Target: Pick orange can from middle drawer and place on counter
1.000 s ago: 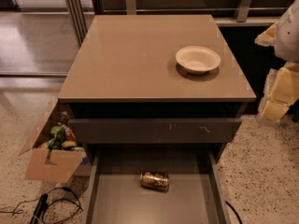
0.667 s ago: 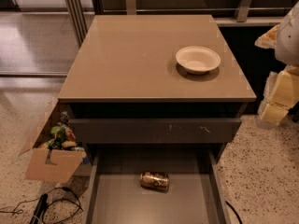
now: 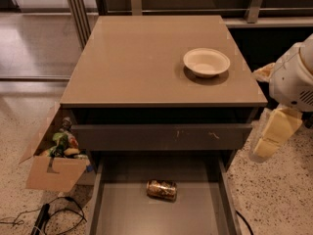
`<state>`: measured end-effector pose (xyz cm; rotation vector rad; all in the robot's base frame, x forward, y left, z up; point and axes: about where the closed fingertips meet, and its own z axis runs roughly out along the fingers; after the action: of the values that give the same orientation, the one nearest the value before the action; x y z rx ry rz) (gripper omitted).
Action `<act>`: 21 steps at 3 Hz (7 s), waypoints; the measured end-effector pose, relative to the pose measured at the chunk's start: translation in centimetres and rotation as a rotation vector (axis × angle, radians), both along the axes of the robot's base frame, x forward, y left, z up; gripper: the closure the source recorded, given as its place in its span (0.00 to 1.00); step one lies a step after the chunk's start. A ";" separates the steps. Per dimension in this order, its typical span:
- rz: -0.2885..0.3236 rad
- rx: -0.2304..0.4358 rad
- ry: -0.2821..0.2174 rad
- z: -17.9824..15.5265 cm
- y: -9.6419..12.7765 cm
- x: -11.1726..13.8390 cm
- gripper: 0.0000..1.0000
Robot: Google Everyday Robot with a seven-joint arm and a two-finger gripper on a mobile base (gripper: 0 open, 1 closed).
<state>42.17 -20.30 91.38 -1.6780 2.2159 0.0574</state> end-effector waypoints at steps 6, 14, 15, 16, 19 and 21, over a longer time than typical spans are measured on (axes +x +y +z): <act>0.010 0.231 0.101 -19.2 8.0 0.0 0.00; 0.039 0.487 0.182 -45.3 17.2 4.4 0.00; 0.072 0.502 0.149 -47.4 18.3 5.1 0.00; 0.082 0.509 0.121 -49.5 18.8 5.7 0.00; 0.060 0.478 0.147 -54.7 18.4 6.7 0.19; 0.060 0.478 0.147 -54.7 18.4 6.7 0.65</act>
Offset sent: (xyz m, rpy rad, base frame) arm 0.0002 0.0144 -0.1281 0.1534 -0.0182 -0.0462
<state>48.90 -1.92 36.69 -1.5039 2.0344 0.6887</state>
